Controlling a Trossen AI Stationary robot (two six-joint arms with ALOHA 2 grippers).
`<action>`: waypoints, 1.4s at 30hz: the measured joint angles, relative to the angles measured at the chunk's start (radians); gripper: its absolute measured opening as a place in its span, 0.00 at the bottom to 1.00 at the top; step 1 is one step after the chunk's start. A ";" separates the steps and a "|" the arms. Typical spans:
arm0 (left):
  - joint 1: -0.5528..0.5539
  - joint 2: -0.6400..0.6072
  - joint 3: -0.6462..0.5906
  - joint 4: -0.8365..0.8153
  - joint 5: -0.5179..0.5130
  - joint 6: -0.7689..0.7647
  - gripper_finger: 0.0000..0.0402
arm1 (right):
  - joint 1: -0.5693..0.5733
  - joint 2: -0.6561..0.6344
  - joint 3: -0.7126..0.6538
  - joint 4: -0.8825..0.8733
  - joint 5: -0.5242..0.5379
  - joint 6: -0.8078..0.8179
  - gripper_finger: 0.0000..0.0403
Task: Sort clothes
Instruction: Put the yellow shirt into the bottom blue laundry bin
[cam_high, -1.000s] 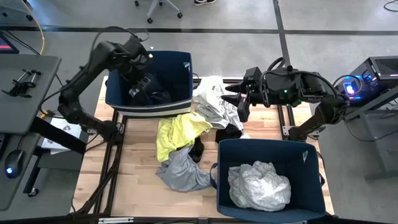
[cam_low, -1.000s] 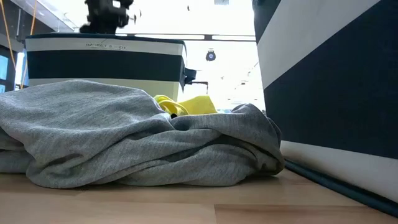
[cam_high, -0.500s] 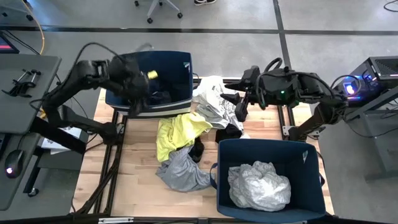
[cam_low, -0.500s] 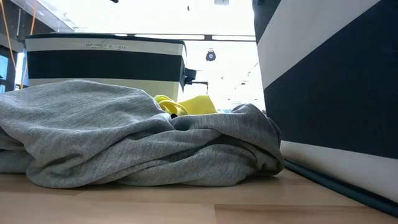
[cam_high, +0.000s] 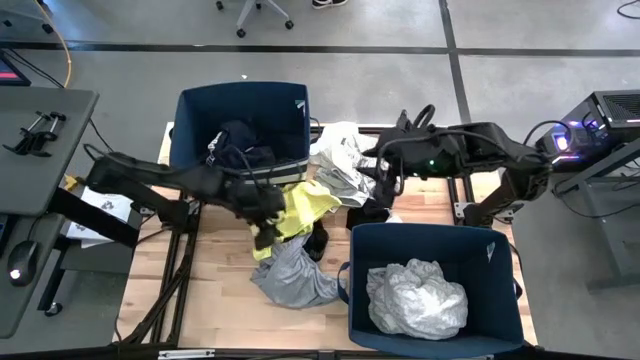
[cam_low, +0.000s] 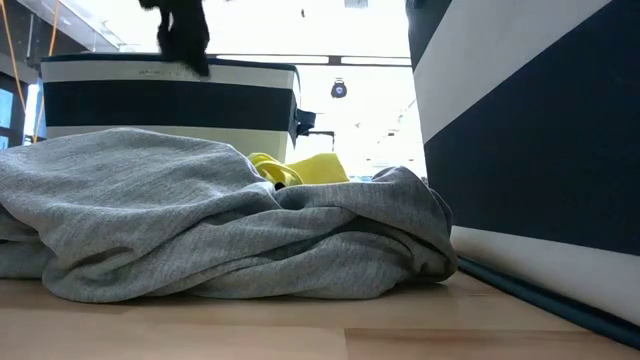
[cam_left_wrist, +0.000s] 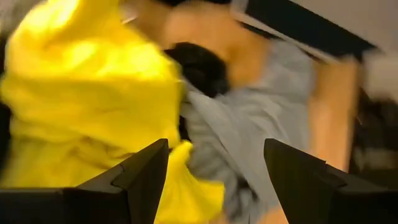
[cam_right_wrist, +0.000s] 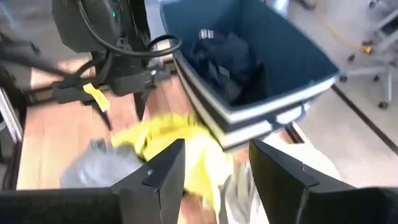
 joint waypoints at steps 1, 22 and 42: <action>-0.013 0.010 -0.032 0.027 -0.048 -0.087 0.63 | 0.004 -0.002 0.000 -0.030 0.000 0.010 0.41; 0.033 0.413 -0.229 0.511 -0.434 -0.718 0.30 | 0.044 -0.107 0.000 -0.212 0.007 0.027 0.41; 0.072 -0.056 0.320 0.374 -0.440 0.095 0.00 | -0.062 -0.033 0.000 0.104 -0.031 -0.356 0.46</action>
